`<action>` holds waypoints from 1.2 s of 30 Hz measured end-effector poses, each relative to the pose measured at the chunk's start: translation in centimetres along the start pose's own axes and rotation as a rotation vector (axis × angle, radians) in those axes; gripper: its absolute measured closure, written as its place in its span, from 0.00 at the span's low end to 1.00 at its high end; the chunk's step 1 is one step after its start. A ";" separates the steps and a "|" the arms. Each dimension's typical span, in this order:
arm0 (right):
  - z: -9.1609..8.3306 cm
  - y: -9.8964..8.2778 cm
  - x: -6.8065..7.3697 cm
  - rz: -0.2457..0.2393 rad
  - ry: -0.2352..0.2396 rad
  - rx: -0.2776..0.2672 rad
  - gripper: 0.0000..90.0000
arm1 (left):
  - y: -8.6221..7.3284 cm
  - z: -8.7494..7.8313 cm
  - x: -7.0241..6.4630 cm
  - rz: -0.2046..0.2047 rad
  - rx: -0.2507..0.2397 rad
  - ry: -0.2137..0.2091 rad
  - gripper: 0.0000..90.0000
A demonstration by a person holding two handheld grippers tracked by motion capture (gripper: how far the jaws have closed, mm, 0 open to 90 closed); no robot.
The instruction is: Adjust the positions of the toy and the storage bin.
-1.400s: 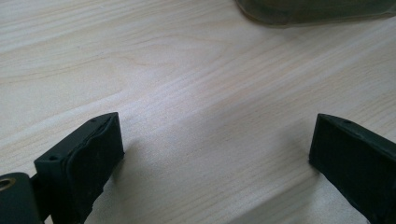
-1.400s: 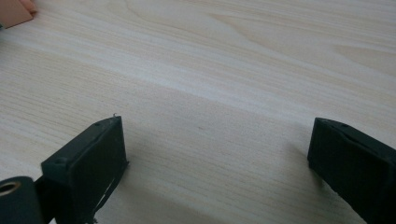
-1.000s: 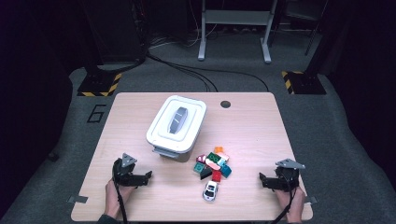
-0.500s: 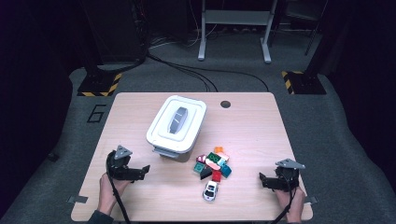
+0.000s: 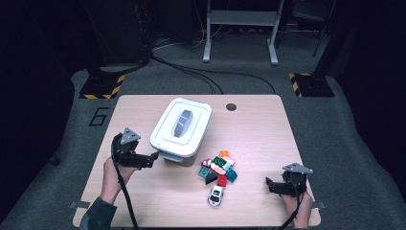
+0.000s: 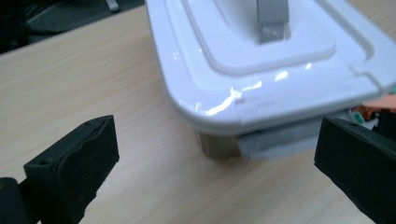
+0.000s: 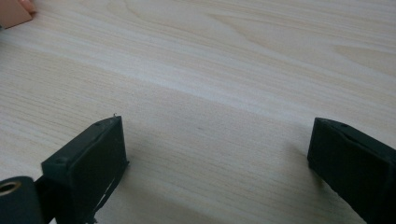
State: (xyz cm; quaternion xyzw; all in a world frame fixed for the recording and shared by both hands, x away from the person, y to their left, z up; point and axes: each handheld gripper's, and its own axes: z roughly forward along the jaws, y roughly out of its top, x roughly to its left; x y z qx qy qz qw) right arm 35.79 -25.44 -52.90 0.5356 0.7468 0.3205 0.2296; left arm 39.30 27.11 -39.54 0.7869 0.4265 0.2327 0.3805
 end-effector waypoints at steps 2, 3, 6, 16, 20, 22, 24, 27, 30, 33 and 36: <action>0.0 0.0 0.0 0.000 0.000 0.000 0.04 | 0.8 0.3 -0.2 0.013 0.003 -0.007 0.00; 0.0 0.0 0.0 0.000 0.000 0.000 0.04 | 1.3 0.5 -0.3 0.029 0.013 -0.014 0.00; 0.0 0.0 0.0 0.000 0.000 0.000 0.04 | 3.0 1.7 -0.8 0.051 0.021 -0.022 0.00; 0.0 0.0 0.0 0.000 0.000 0.000 0.04 | 8.0 6.1 -3.0 0.129 -0.007 0.007 0.18; 0.0 0.0 0.0 0.000 0.000 0.000 0.04 | 9.3 7.4 -3.4 0.151 0.006 0.006 0.28; 0.0 0.0 0.0 0.000 0.000 0.000 0.04 | 9.9 8.3 -3.8 0.156 0.018 0.009 0.31; 0.0 0.0 0.0 0.000 0.000 0.000 0.04 | 10.2 8.9 -4.1 0.171 0.038 0.021 0.37; 0.0 0.0 0.0 0.000 0.000 0.000 0.04 | 10.4 9.7 -4.2 0.175 0.049 0.034 0.45; 0.0 0.0 0.0 0.001 -0.001 0.000 0.04 | 10.4 10.0 -4.2 0.173 0.038 0.035 0.57; 0.0 0.0 0.0 0.001 -0.001 -0.001 0.04 | 10.3 10.2 -4.4 0.175 0.039 0.053 0.62; 0.0 0.0 0.0 0.001 -0.001 -0.001 0.05 | 10.4 10.1 -4.6 0.178 0.047 0.063 0.63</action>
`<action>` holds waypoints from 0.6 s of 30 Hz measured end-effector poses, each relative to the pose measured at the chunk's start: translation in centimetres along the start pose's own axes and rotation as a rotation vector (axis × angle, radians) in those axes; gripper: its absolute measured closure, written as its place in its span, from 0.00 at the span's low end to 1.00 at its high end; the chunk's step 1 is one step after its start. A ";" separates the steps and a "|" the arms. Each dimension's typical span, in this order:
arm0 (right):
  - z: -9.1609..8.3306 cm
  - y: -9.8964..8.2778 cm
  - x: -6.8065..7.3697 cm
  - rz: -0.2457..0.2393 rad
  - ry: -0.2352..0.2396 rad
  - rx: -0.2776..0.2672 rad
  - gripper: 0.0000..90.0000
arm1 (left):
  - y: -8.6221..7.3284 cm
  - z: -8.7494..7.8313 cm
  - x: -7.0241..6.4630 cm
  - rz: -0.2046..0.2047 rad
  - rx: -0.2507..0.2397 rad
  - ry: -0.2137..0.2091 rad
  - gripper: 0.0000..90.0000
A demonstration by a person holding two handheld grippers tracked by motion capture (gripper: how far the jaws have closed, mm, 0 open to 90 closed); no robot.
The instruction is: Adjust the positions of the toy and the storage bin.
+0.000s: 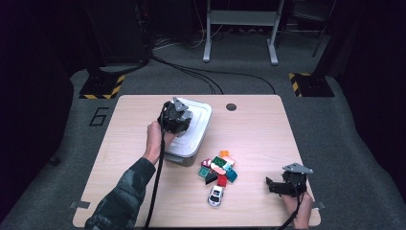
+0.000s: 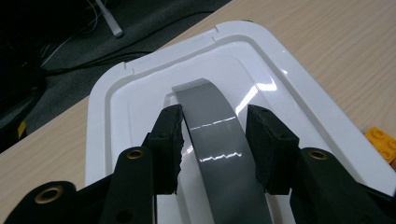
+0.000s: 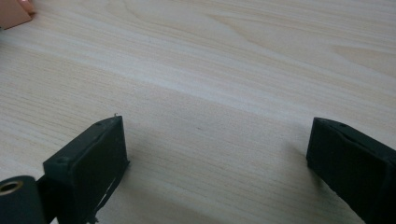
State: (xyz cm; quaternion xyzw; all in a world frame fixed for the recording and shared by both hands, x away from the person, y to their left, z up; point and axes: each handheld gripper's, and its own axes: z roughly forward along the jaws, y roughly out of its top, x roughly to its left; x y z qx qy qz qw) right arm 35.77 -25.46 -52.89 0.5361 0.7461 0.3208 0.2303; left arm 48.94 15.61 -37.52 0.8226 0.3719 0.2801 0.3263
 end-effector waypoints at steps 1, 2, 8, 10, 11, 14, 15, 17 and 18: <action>0.0 0.0 0.0 0.000 0.000 0.000 0.05 | 0.0 0.0 0.0 0.005 0.001 0.005 0.65; 0.0 0.0 0.0 0.000 -0.001 -0.001 0.05 | 0.0 -0.1 -0.1 0.006 0.001 0.011 0.65; 0.0 0.0 0.0 0.001 -0.002 -0.002 0.05 | -0.5 -0.4 0.2 -0.012 -0.008 -0.015 0.74; 0.0 0.0 0.0 0.001 -0.002 -0.001 0.05 | -0.6 -0.5 0.1 -0.011 -0.008 -0.013 0.74; 0.0 0.0 0.0 0.002 -0.003 -0.001 0.05 | -0.6 -0.5 0.1 -0.024 -0.008 -0.016 0.74; 0.0 0.0 0.0 0.002 -0.002 -0.001 0.05 | -0.6 -0.7 0.2 -0.040 0.000 -0.029 0.74; 0.0 0.0 0.0 0.002 -0.003 -0.001 0.05 | -0.6 -0.7 0.3 -0.048 0.000 -0.034 0.74; 0.0 0.0 0.0 0.002 -0.003 -0.001 0.05 | -0.7 -0.8 0.4 -0.077 -0.003 -0.057 0.74; 0.0 0.0 0.0 0.001 -0.003 0.000 0.05 | -0.8 -0.8 0.3 -0.087 -0.004 -0.060 0.74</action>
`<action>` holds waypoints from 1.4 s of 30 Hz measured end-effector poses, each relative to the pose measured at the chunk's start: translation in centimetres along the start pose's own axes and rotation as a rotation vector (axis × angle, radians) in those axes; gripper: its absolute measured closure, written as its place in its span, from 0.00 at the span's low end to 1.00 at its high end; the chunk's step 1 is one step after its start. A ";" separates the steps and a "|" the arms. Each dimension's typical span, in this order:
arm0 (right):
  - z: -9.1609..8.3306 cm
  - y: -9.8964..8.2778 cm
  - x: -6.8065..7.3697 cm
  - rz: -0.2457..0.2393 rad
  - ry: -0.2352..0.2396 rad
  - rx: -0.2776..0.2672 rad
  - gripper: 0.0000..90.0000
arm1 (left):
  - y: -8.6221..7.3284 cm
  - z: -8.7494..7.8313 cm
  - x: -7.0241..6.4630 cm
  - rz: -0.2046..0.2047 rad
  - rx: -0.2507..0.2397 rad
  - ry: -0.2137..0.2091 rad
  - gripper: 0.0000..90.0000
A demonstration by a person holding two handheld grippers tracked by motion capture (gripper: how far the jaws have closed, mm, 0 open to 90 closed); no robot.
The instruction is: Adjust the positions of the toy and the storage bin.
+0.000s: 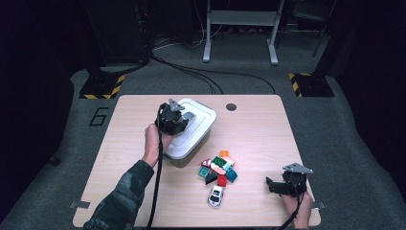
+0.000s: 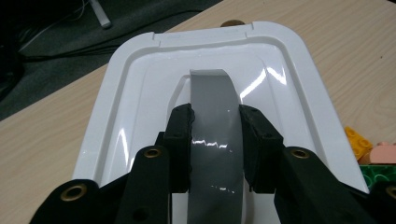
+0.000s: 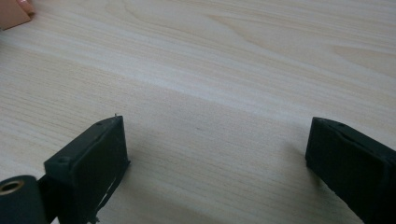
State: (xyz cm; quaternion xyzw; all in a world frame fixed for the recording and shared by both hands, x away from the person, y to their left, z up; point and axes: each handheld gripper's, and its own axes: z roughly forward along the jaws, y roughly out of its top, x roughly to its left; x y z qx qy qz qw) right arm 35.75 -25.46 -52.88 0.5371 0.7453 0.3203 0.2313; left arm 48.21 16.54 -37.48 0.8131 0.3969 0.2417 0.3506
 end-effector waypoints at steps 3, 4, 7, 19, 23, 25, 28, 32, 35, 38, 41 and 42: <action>0.0 0.0 0.0 0.002 0.001 -0.002 0.05 | -0.1 -0.1 -0.2 0.001 -0.001 -0.012 0.74; 0.0 0.0 0.0 0.002 0.001 -0.002 0.05 | -0.1 -0.2 -0.2 0.001 0.003 -0.017 0.74; 0.0 0.0 0.0 0.000 0.004 -0.002 0.05 | -0.2 -0.4 -0.2 -0.017 0.001 -0.052 0.74; 0.0 0.0 0.1 0.002 -0.003 -0.004 0.06 | -0.7 -1.1 -1.5 -0.004 -0.018 -0.090 0.74; 0.0 0.0 0.1 0.002 -0.002 -0.004 0.06 | -0.7 -1.2 -1.5 0.009 -0.027 -0.084 0.74; 0.0 0.0 0.1 0.002 -0.001 -0.005 0.06 | -0.6 -1.5 -1.5 0.023 -0.040 -0.073 0.74; 0.0 0.0 0.1 0.002 0.000 -0.004 0.06 | -0.5 -2.1 -1.4 0.024 -0.074 -0.078 0.74; 0.0 0.0 0.1 0.002 0.000 -0.002 0.06 | 0.0 -3.3 -1.0 0.031 -0.108 -0.071 0.74; 0.0 0.0 0.0 0.002 0.001 -0.003 0.06 | 0.4 -4.3 -0.4 0.032 -0.123 -0.060 0.74; 0.0 0.0 0.1 0.005 0.003 -0.003 0.06 | 0.7 -5.3 0.3 0.032 -0.138 -0.050 0.74; 0.0 0.0 0.1 0.005 0.003 -0.003 0.06 | 0.8 -6.2 1.2 0.020 -0.156 -0.039 0.74; 0.0 0.0 0.1 0.006 0.002 -0.003 0.06 | 0.8 -6.5 1.5 0.017 -0.157 -0.037 0.74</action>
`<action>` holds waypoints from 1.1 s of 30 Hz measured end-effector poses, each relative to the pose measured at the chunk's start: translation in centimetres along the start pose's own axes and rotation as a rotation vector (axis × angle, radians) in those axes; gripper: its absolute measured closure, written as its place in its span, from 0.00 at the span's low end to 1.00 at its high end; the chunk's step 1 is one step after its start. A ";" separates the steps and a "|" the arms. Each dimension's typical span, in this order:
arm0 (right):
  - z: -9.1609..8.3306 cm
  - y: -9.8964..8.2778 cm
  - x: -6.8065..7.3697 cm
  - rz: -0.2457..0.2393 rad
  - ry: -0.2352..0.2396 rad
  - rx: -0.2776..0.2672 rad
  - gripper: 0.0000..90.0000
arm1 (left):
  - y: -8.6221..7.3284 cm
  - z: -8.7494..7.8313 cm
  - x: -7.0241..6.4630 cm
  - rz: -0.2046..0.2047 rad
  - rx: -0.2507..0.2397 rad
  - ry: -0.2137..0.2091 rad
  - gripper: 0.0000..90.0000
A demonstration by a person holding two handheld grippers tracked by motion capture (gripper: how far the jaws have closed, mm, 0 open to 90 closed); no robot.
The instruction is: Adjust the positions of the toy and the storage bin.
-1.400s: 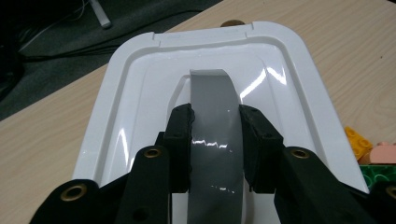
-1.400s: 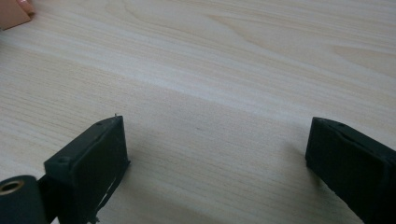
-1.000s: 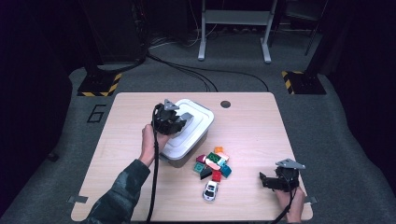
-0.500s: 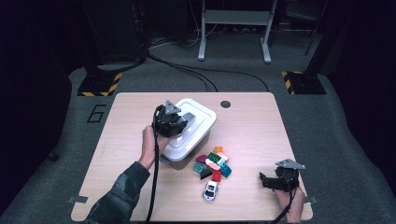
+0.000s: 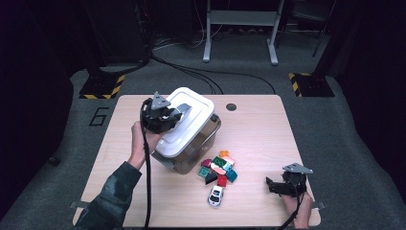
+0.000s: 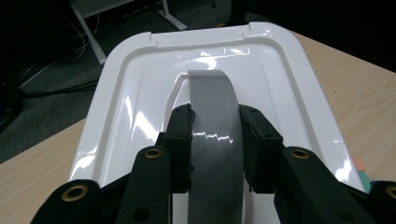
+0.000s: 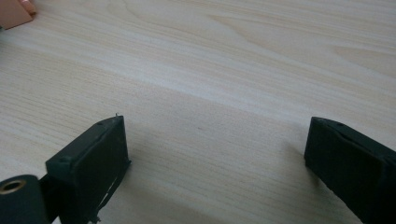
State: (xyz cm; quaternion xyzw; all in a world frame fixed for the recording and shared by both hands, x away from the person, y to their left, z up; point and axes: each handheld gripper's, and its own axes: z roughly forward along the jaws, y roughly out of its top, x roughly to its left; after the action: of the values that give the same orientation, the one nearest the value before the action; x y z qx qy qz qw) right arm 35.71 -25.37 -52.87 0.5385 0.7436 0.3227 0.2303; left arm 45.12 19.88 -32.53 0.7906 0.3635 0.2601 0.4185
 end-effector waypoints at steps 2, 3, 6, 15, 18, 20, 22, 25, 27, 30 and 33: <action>0.0 0.0 0.0 0.000 -0.001 -0.001 0.06 | 0.1 -0.5 0.6 -0.004 0.000 0.016 0.74; 0.0 0.0 0.0 -0.003 -0.001 0.000 0.06 | 0.1 -0.7 0.8 -0.001 0.002 0.020 0.74; 0.0 0.0 0.0 -0.004 -0.001 0.001 0.06 | 0.2 -1.6 1.6 -0.010 -0.005 0.037 0.74; 0.0 0.0 0.0 -0.002 -0.004 0.000 0.06 | -0.4 -3.4 4.9 -0.032 -0.001 0.115 0.74; 0.0 0.0 0.0 -0.002 -0.004 0.000 0.06 | -0.8 -3.9 6.4 -0.058 -0.005 0.145 0.74; 0.0 0.0 0.0 -0.003 -0.002 0.000 0.06 | -1.2 -4.2 7.5 -0.078 0.001 0.173 0.74; 0.0 0.0 0.0 -0.003 -0.004 0.000 0.06 | -1.7 -4.3 8.5 -0.096 0.007 0.191 0.74; 0.0 0.0 0.0 -0.006 0.000 0.001 0.06 | -2.6 -4.2 10.0 -0.132 0.020 0.219 0.74; 0.0 0.0 0.0 -0.006 0.000 0.001 0.06 | -3.2 -3.9 10.9 -0.144 0.030 0.235 0.74; 0.0 0.0 0.0 -0.006 0.000 0.001 0.06 | -4.4 -3.1 11.9 -0.164 0.052 0.256 0.74; 0.0 0.0 0.0 -0.006 -0.001 0.001 0.06 | -5.7 -2.2 12.7 -0.191 0.068 0.277 0.74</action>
State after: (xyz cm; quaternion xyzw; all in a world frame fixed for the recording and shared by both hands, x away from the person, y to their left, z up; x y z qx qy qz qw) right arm 35.74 -25.40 -52.88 0.5364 0.7452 0.3215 0.2315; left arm 49.12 33.16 -34.85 0.7226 0.4998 0.3131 0.3605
